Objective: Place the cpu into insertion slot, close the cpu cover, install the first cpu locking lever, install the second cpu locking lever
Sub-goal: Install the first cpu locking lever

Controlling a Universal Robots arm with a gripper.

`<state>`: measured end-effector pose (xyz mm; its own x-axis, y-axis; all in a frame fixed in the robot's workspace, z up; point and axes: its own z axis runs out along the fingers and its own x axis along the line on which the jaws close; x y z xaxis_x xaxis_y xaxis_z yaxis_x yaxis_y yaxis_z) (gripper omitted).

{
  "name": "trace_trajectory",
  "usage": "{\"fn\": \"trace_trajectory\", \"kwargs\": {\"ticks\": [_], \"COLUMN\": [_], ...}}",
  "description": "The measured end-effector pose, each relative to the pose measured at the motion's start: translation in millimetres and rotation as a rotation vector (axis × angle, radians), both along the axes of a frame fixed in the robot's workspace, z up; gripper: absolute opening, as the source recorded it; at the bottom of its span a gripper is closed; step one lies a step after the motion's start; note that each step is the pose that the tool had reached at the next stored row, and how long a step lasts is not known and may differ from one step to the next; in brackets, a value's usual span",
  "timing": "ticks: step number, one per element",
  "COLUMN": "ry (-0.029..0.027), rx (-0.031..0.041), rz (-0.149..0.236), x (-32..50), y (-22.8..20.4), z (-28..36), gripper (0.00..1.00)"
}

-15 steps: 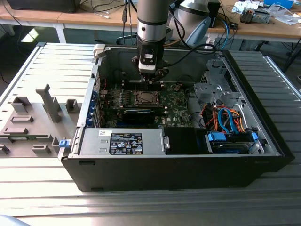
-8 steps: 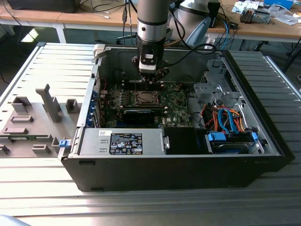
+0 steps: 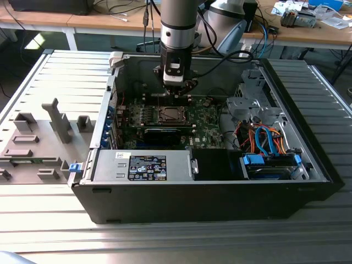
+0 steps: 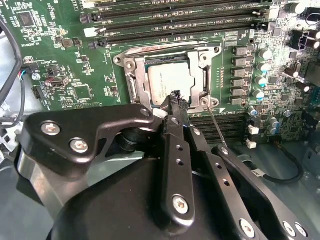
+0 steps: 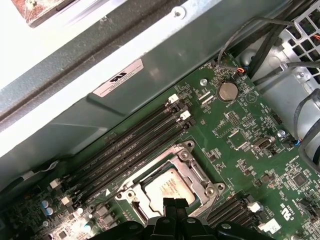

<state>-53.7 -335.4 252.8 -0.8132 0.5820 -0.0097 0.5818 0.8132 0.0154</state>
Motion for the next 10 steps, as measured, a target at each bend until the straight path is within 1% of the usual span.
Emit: {"fn": "trace_trajectory", "kwargs": {"ticks": [10], "ry": [0.0000], "rx": [0.0000], "rz": [0.019], "x": [0.0], "y": [0.0], "z": [0.0], "gripper": [0.11]}}
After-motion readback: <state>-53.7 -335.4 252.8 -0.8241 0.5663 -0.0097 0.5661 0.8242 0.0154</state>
